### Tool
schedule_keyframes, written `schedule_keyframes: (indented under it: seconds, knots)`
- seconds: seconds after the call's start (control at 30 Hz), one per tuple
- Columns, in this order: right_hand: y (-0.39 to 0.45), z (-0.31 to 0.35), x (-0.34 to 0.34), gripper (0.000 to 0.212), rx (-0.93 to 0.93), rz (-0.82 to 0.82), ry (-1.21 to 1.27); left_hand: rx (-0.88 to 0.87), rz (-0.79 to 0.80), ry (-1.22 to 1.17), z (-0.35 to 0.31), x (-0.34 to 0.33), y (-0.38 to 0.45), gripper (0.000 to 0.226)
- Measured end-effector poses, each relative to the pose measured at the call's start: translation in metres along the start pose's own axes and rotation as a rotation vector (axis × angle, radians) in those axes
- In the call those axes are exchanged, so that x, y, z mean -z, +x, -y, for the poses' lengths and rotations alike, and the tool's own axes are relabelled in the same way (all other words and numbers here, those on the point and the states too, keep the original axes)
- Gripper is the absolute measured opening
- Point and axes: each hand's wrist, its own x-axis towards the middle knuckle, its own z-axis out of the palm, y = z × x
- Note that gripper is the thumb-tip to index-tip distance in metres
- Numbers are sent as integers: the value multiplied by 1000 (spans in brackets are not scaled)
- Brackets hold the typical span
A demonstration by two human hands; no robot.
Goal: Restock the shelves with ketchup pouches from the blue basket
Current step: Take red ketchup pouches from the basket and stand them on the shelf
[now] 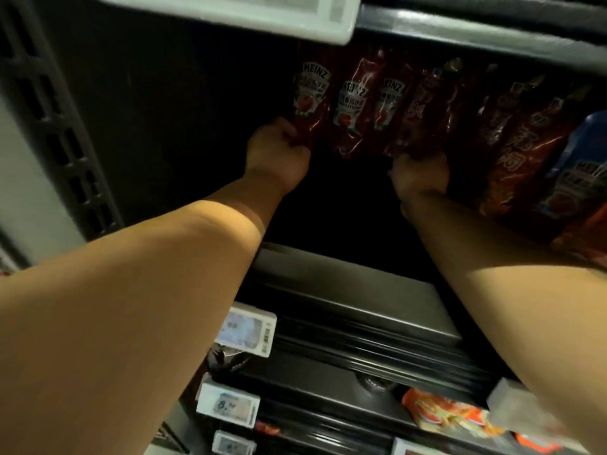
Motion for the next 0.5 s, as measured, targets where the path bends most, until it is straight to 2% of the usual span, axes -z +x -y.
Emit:
schedule_keyframes:
  seconds: [0.07,0.17,0.3,0.37,0.5]
  knots:
    - [-14,-1,12,45,-62,-33,94,-7,9,-15,2,5,-10,28]
    - [-37,-2,31,59,-136,-152,118,-27,6,-17,3,15,-27,27]
    - [-66,-5,53,35,-157,-243,49,-73,46,12,6,26,-44,24]
    - [-88,-1,68,36,-150,-251,4,-101,95,38,5,32,-55,24]
    - [-142,7,100,10,-175,-145,4,-91,180,91,2,51,-75,27]
